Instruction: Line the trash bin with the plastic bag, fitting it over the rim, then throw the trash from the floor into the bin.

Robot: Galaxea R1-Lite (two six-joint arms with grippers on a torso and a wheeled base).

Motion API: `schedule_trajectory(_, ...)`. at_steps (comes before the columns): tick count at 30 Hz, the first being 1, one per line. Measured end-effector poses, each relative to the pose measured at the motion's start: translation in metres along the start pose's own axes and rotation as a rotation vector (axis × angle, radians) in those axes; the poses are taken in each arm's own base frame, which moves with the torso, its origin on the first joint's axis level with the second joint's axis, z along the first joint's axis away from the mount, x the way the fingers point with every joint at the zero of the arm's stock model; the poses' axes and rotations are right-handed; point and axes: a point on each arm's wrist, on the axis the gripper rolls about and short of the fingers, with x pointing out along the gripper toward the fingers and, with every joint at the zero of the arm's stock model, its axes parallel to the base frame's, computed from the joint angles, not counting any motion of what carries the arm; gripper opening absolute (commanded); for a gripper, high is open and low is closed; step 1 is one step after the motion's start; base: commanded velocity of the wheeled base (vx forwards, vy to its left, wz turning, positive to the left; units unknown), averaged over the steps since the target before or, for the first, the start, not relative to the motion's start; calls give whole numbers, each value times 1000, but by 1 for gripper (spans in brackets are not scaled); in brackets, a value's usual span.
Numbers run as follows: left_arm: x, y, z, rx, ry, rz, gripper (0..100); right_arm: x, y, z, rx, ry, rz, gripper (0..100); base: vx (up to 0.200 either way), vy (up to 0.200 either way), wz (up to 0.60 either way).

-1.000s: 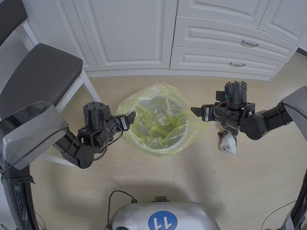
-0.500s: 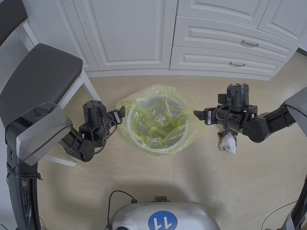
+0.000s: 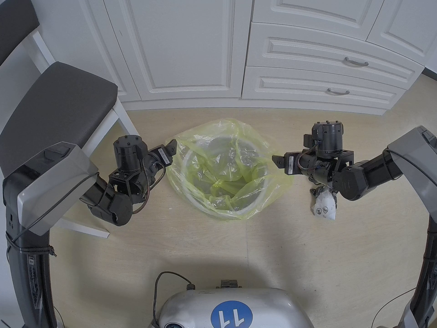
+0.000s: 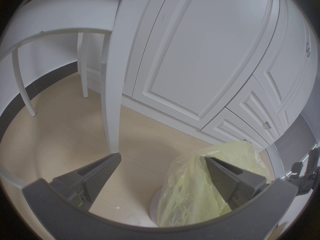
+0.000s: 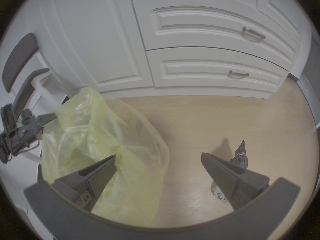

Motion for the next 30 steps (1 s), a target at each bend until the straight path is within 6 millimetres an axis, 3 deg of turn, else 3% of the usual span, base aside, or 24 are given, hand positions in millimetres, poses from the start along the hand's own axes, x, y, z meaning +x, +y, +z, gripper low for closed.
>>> schedule_trajectory(10, 13, 9, -1, -40, -43, -14, 100, 28, 1, 18, 106, -96, -95, 100, 0, 0, 0)
schedule_trajectory(24, 34, 24, -5, -51, -83, 16, 100, 58, 4, 14, 203, -132, -94, 100, 0, 0, 0)
schedule_trajectory(30, 44, 35, -10, -48, -82, 49, 100, 73, 4, 3, 211, -110, -101, 100, 0, 0, 0)
